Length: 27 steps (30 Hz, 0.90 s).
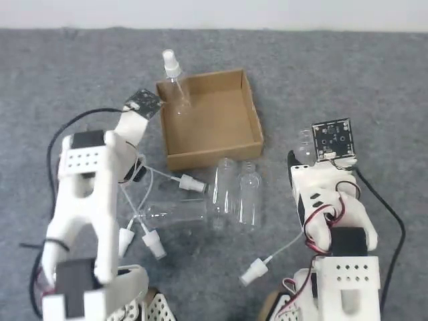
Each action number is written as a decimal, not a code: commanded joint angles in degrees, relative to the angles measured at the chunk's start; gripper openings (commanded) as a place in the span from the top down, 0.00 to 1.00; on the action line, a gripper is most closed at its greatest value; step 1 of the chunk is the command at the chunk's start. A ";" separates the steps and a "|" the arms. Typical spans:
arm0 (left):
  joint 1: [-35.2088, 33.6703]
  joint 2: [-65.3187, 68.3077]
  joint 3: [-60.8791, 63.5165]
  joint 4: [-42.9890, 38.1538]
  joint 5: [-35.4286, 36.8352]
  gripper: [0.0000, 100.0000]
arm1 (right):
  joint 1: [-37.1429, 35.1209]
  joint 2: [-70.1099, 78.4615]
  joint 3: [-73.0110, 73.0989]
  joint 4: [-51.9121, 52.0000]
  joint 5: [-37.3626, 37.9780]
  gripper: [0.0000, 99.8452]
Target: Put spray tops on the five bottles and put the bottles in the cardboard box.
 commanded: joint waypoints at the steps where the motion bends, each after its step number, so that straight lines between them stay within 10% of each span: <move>1: 0.35 5.10 -7.43 -1.41 -5.36 0.85 | 0.31 -1.36 -0.70 -1.63 -0.88 0.99; 27: 2.55 22.15 -12.35 -5.63 -14.24 0.98 | 0.31 -1.10 -0.70 -1.63 -0.88 0.99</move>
